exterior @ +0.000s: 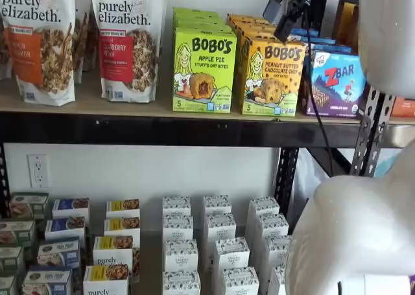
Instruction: Pick up the orange box on the top shelf, the fifth box from the left
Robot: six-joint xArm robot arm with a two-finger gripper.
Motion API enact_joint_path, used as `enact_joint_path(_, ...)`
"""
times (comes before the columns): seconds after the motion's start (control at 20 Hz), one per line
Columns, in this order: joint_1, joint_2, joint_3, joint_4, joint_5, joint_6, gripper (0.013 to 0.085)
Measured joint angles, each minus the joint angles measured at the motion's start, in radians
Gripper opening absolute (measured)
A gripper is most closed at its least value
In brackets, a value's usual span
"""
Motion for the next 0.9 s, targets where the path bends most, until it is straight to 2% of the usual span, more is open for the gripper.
enact_joint_path(0.9,0.037,0.039,0.066,-0.032,-0.151,-0.012,0.085)
